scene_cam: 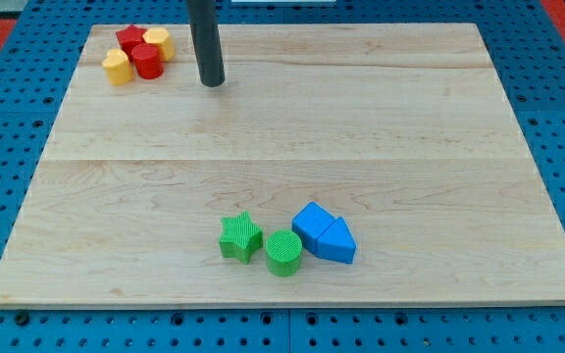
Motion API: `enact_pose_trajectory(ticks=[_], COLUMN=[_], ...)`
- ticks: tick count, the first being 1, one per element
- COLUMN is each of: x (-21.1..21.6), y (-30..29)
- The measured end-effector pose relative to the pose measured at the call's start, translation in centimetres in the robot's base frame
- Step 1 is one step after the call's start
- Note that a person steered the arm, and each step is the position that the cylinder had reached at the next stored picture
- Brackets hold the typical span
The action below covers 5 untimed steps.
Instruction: Move green circle into blue blocks
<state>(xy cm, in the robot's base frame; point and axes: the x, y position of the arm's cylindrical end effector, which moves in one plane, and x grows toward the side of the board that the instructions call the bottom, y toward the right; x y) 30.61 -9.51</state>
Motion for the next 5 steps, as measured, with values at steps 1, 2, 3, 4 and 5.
enact_pose_trajectory(ticks=[1,2,3,4,5], x=[0.04,0.05,0.06,0.24,0.24], y=[0.00,0.02,0.02,0.02,0.22])
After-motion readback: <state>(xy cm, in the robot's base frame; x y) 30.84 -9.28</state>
